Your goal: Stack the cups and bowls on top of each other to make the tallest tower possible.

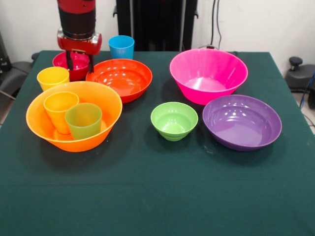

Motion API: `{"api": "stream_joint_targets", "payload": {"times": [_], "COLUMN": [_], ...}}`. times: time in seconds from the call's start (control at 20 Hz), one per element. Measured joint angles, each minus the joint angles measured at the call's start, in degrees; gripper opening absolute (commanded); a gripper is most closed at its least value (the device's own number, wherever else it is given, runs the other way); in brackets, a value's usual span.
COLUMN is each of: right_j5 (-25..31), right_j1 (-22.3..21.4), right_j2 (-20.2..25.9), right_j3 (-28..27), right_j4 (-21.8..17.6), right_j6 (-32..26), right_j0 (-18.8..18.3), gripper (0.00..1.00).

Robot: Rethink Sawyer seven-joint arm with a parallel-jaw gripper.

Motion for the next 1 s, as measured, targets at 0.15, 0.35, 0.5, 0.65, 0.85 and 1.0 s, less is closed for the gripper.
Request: {"api": "stream_joint_targets", "payload": {"times": [0.15, 0.35, 0.5, 0.65, 0.85, 1.0], "right_j5": [0.0, 0.0, 0.01, 0.0, -0.61, -1.5], "right_j1": [-1.24, -3.49, -4.17, -3.88, -2.96, -2.0], "right_j2": [0.0, -0.08, -0.26, -0.44, -0.53, -0.59], "right_j3": [0.01, -0.02, -0.17, -0.49, -0.96, -1.12], "right_j4": [0.0, 0.0, -0.07, -0.43, -1.15, -1.19], "right_j6": [0.0, 0.0, 0.0, 0.0, 0.0, 0.0], "right_j0": [-0.25, -0.48, -0.43, -0.29, 0.04, 0.06], "gripper": [1.0, 1.0, 1.0, 1.0, 1.0, 1.0]}}
